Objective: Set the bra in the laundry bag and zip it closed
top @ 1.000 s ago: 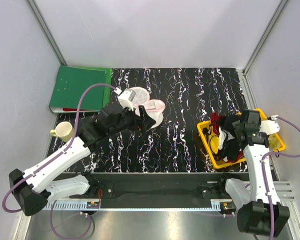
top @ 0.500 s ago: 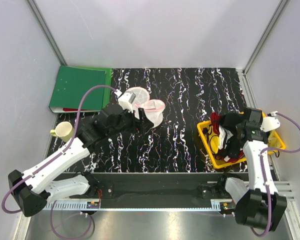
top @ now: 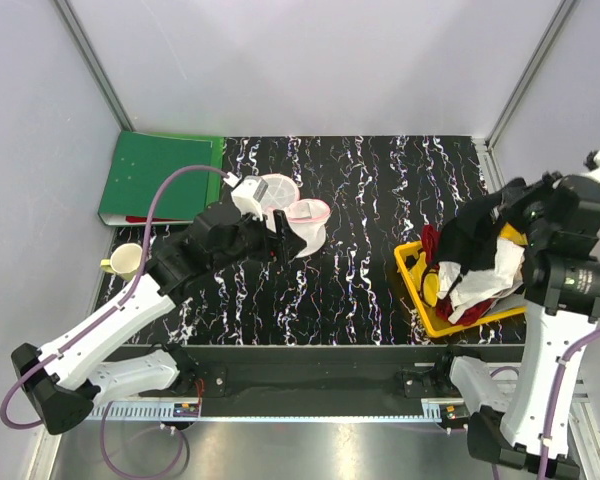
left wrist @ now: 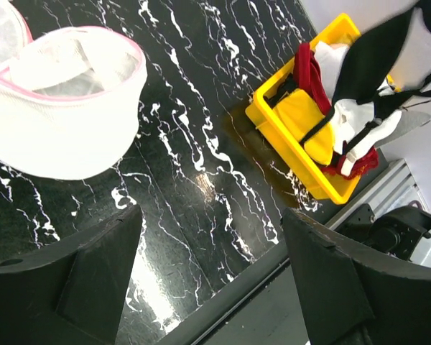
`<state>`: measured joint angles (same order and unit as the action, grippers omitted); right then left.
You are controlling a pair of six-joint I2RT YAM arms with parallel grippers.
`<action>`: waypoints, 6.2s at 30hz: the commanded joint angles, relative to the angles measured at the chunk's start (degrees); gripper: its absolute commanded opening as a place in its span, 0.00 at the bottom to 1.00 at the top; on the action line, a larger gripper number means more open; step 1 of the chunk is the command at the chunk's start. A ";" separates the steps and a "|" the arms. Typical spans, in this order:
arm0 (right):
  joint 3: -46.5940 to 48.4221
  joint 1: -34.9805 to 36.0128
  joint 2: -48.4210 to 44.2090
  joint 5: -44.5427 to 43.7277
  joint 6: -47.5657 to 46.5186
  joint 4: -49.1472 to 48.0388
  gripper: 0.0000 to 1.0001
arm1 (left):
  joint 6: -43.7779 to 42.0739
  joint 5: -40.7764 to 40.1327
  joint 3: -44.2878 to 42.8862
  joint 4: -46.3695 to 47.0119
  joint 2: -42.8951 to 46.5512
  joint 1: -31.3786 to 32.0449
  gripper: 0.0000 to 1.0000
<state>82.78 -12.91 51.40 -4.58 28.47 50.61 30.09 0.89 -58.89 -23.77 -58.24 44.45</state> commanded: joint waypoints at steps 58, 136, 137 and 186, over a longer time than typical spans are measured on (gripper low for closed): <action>-40.16 34.17 11.80 40.61 19.07 -33.73 0.00 | 11.66 11.24 18.11 12.78 -1.87 -1.29 0.94; -47.37 27.50 12.17 32.97 1.77 -30.50 0.51 | 13.20 17.93 18.64 32.14 -21.96 -1.47 0.00; -46.84 27.50 10.50 32.97 1.42 -28.92 0.57 | 11.16 16.97 18.20 29.86 -20.00 -1.47 0.00; -39.54 48.06 -4.29 62.06 -10.90 -44.88 1.00 | -4.87 50.09 14.07 15.33 19.04 -1.91 0.00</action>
<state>42.92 32.42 47.44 54.04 12.27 14.94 22.35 48.21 -42.00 -16.08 -39.97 42.87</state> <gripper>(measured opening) 0.994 0.050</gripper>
